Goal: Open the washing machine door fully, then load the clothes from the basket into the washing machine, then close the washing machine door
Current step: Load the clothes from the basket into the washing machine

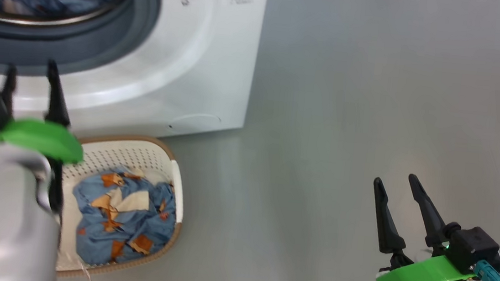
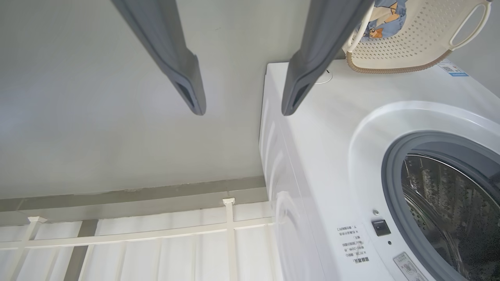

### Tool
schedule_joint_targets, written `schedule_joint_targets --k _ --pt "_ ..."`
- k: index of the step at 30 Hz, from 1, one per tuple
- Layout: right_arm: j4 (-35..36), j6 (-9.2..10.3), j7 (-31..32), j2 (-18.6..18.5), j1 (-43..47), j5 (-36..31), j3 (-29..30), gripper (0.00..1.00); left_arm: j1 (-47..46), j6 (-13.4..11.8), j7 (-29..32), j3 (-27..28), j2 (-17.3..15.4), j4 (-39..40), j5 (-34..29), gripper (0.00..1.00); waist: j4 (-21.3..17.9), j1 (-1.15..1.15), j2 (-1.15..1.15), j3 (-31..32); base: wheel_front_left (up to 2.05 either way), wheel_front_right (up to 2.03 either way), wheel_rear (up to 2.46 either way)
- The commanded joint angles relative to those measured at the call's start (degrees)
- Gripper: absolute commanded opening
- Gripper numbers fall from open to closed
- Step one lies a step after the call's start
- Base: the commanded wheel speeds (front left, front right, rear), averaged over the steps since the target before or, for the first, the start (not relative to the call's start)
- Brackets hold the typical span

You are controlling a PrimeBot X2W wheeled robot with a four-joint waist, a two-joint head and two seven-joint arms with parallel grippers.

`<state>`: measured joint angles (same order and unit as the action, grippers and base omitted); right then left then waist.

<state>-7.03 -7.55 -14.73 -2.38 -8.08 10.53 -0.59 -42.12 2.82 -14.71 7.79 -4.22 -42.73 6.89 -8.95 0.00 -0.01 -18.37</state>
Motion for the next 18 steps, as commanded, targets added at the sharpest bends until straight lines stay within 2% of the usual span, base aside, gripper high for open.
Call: schedule_joint_targets --k 1,9,18 --pt "0.87 0.06 -0.27 -0.50 1.22 -0.66 -0.72 1.00 3.21 0.56 -0.29 0.82 -1.31 2.40 0.48 1.00 3.05 0.00 0.01 4.21 0.00 0.00 0.00" --pt "-0.06 0.06 -0.27 -0.50 3.97 -0.90 0.12 1.00 17.26 1.18 -0.29 -2.22 0.92 10.18 0.96 1.00 5.54 0.00 0.01 9.84 0.00 0.00 0.00" --pt "-0.95 0.06 -0.27 -0.50 6.37 -1.62 0.21 1.00 29.61 -0.97 -0.29 -5.87 1.32 18.69 4.05 1.00 7.90 0.00 0.01 14.80 0.00 0.00 0.00"
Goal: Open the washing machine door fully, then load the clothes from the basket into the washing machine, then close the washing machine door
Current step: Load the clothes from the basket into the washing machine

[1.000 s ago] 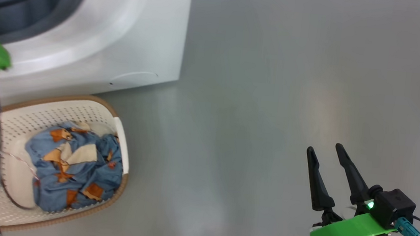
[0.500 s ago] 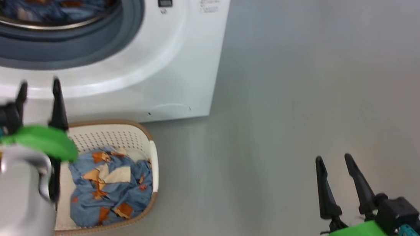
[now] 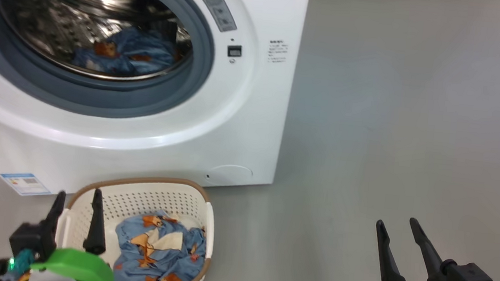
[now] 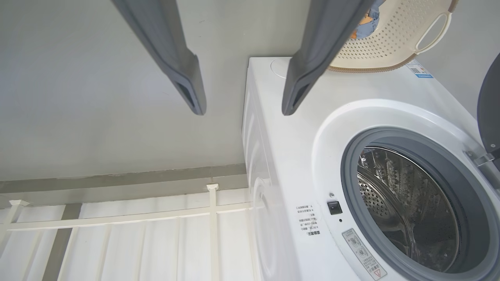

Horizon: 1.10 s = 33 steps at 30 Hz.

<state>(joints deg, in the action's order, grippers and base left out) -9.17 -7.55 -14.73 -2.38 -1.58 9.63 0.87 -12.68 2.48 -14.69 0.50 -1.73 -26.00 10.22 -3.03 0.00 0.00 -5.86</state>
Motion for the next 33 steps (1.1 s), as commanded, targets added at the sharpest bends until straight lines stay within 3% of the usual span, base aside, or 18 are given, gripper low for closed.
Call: schedule_joint_targets --k 1,10,33 --pt "1.12 0.06 -0.27 -0.50 0.09 -0.80 -1.28 1.00 1.11 -0.90 -0.30 1.05 -1.17 2.74 1.54 1.00 2.32 0.00 0.00 2.59 0.00 0.00 0.00" --pt "0.38 0.06 -0.27 -0.50 1.99 -1.23 -1.53 1.00 7.54 -3.17 -0.30 -1.09 -1.16 7.10 3.49 1.00 5.12 0.00 0.00 5.12 0.00 0.00 0.00" --pt "-0.22 0.06 -0.27 -0.50 2.76 -1.22 -2.49 1.00 16.23 -4.79 -0.30 -1.85 -1.15 13.12 4.29 1.00 7.59 0.00 0.00 7.87 0.00 0.00 0.00"
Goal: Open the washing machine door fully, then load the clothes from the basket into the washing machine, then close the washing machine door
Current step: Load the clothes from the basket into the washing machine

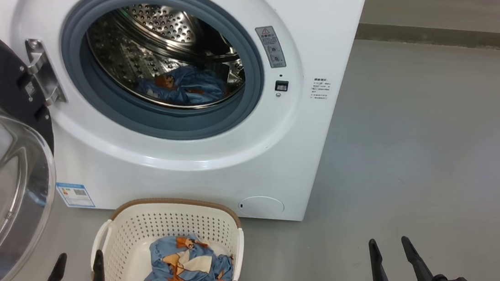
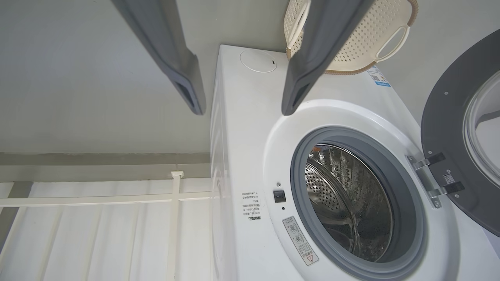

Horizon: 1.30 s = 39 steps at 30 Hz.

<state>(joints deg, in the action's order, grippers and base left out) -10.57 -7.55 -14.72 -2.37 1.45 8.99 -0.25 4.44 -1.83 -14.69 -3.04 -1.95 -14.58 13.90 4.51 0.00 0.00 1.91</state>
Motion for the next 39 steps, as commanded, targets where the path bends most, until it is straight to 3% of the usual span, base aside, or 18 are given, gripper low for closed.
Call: schedule_joint_targets --k 1,39 --pt "1.17 0.06 -0.28 -0.51 -0.23 -0.59 -1.30 1.00 -0.78 -0.53 -0.30 1.62 -0.93 1.78 0.69 1.00 0.10 0.00 0.00 0.19 0.00 0.00 0.00" --pt "-0.14 0.06 -0.28 -0.51 -0.37 -1.24 0.04 1.00 0.49 -0.75 -0.31 1.73 -0.93 2.26 0.34 1.00 1.51 0.00 0.00 0.63 0.00 0.00 0.00"
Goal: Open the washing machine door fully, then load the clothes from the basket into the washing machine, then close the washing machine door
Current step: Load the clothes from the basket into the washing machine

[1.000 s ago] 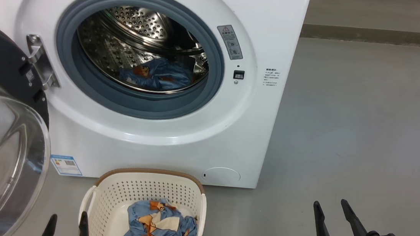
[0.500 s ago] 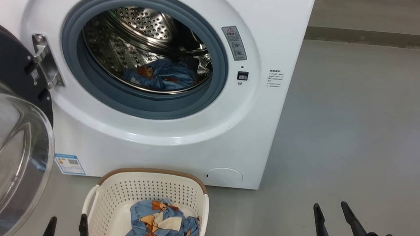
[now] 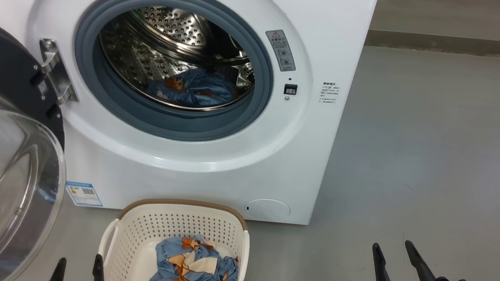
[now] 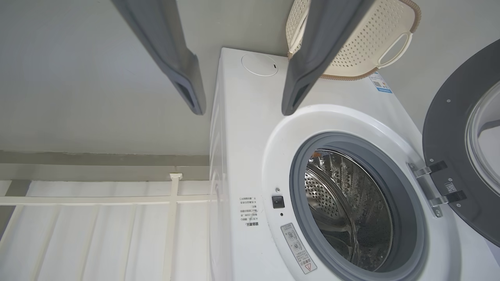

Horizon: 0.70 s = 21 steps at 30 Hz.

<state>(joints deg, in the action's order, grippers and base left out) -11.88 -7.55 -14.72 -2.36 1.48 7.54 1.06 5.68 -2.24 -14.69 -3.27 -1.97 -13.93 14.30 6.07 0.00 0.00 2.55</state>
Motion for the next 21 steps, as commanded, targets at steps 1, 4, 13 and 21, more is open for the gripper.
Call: schedule_joint_targets --k 1,4,13,21 --pt "1.21 0.06 -0.28 -0.52 -0.40 0.23 -1.31 1.00 -0.73 -0.40 -0.31 1.93 -0.91 1.62 -0.02 1.00 -0.09 0.00 0.00 -0.03 0.00 0.00 0.00" --pt "1.26 0.06 -0.28 -0.52 -0.45 0.20 -1.33 1.00 -0.66 -0.56 -0.31 1.76 -0.91 1.69 0.06 1.00 -0.31 0.00 0.00 -0.18 0.00 0.00 0.00" --pt "1.32 0.06 -0.28 -0.52 -1.01 0.22 -1.70 1.00 -1.12 -0.53 -0.31 1.61 -0.91 0.71 0.51 1.00 -2.44 0.00 0.00 -1.37 0.00 0.00 0.00" --pt "2.28 0.06 -0.28 -0.52 -2.86 0.78 -2.44 1.00 -3.52 1.40 0.07 1.14 -0.95 -2.95 1.69 1.00 -6.87 0.00 0.00 -5.04 0.00 0.00 0.00"
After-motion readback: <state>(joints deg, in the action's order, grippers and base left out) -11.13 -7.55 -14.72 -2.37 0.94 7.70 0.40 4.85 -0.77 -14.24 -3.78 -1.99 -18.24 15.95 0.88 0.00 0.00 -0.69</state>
